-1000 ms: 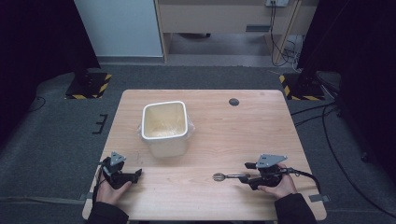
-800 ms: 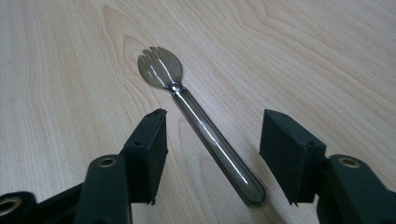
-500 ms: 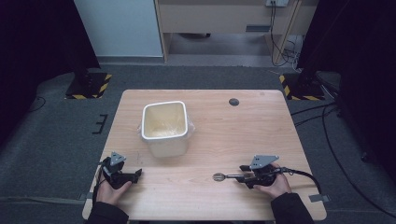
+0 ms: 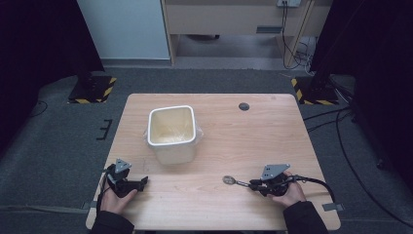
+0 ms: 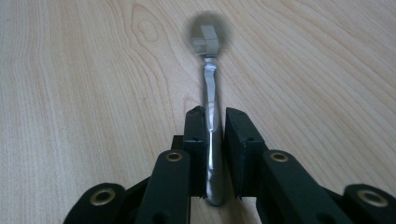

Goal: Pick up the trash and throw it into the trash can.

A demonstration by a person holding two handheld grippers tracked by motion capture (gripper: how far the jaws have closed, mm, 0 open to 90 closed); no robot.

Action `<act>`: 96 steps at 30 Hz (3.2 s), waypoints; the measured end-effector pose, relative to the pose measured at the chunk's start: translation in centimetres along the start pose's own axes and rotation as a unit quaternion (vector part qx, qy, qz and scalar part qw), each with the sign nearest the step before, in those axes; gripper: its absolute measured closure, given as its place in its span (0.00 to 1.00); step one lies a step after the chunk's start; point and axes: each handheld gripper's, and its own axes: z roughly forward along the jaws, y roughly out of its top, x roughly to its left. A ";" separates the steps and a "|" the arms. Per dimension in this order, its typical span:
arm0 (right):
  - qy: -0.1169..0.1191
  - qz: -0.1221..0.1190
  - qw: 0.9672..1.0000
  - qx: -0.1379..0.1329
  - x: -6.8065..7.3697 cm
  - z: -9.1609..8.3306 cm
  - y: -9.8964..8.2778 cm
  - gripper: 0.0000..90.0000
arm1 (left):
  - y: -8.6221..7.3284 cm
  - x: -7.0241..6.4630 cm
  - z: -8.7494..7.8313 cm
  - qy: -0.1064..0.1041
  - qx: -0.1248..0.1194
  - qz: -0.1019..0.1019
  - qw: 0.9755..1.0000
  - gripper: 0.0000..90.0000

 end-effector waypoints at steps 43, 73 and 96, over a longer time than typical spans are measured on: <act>-0.039 0.067 0.995 -0.068 -0.9 -0.2 0.9 0.62 | 0.0 0.0 0.0 0.000 0.000 0.000 1.000 0.00; -0.050 0.036 0.998 0.025 0.5 2.1 2.7 0.88 | 0.0 0.0 0.0 0.000 0.000 0.001 1.000 0.00; -0.073 0.118 0.966 -0.219 -1.3 -2.5 2.8 0.89 | 0.0 0.0 0.0 0.000 0.000 0.000 1.000 0.00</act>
